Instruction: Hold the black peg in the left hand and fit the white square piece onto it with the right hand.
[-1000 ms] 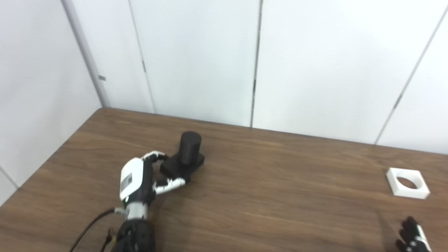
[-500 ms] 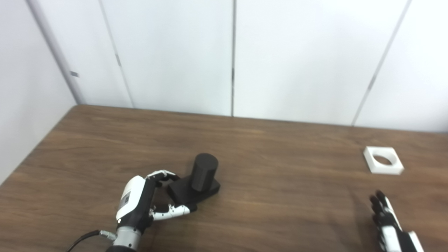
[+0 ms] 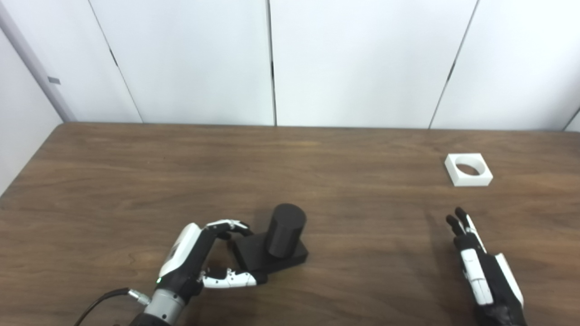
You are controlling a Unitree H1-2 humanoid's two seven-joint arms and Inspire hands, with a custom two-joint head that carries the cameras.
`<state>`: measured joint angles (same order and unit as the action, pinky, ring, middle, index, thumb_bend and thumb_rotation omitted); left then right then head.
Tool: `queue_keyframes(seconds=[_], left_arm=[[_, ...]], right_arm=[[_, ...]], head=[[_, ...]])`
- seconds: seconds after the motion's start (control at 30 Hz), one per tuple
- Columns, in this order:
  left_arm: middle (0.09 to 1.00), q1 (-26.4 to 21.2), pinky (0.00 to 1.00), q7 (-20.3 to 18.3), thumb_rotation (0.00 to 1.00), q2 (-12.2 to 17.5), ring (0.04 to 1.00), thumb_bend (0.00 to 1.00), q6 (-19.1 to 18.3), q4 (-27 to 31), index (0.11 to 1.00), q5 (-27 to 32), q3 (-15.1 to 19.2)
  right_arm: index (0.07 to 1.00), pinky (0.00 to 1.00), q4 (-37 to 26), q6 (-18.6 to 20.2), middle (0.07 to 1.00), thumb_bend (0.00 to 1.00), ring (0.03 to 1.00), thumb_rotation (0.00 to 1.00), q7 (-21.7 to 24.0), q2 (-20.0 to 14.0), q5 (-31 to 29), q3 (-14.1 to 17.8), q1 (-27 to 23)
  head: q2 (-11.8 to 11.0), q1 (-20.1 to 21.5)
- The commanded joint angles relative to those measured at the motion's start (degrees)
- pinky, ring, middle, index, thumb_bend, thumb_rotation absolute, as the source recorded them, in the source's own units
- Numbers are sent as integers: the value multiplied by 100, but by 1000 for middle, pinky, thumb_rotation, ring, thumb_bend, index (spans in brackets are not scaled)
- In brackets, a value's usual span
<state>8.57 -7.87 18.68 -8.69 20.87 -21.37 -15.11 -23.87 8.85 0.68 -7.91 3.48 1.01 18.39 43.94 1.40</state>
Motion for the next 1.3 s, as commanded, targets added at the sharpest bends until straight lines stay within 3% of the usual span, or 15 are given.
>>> queue_keyframes(seconds=[0.0, 0.13, 0.23, 0.37, 0.43, 0.7, 0.9, 1.03, 1.27], left_arm=[[767, 71, 746, -591, 48, 74, 811, 510, 104, -260, 488, 282, -323], [770, -5, 746, -708, 46, 239, 822, 512, 294, -441, 488, 152, -513], [767, -36, 740, -603, 43, 323, 823, 514, 330, -588, 487, -394, -669], [764, -80, 917, -477, 44, 383, 841, 517, 396, -658, 488, -1174, -842], [764, -101, 947, -401, 45, 403, 846, 517, 527, -696, 488, -1428, -905], [762, -163, 932, -178, 49, 473, 843, 518, 896, -738, 487, -2575, -1023], [743, -193, 892, 317, 51, 532, 818, 522, 1091, -824, 485, -3731, -1117], [750, -187, 909, 373, 50, 530, 831, 522, 1084, -773, 486, -3962, -1108], [750, -173, 901, 360, 48, 496, 827, 521, 1092, -717, 486, -3835, -1036]], right_arm=[[1000, 1000, -194, 41, 956, 575, 1000, 1000, 6, 167, -4, -58, -76], [1000, 1000, -260, 120, 951, 586, 1000, 1000, -38, 193, -22, -93, -88], [1000, 1000, -288, 163, 950, 588, 1000, 1000, -58, 203, -48, -116, -98], [1000, 1000, -320, 199, 949, 601, 1000, 1000, -82, 214, -37, -149, -102], [1000, 1000, -367, 247, 950, 601, 1000, 1000, -90, 219, -16, -171, -99], [1000, 1000, -451, 320, 950, 608, 1000, 1000, -119, 201, 40, -214, -89], [1000, 1000, -484, 360, 950, 593, 1000, 1000, -130, 183, 105, -231, -94], [1000, 1000, -479, 356, 947, 602, 1000, 1000, -148, 182, 124, -214, -90], [1000, 1000, -466, 315, 952, 603, 1000, 1000, -96, 129, -56, -135, -100]], head=[[36, 20], [97, 95], [127, 166], [164, 229], [180, 262], [263, 339], [284, 355], [285, 405], [265, 703]])
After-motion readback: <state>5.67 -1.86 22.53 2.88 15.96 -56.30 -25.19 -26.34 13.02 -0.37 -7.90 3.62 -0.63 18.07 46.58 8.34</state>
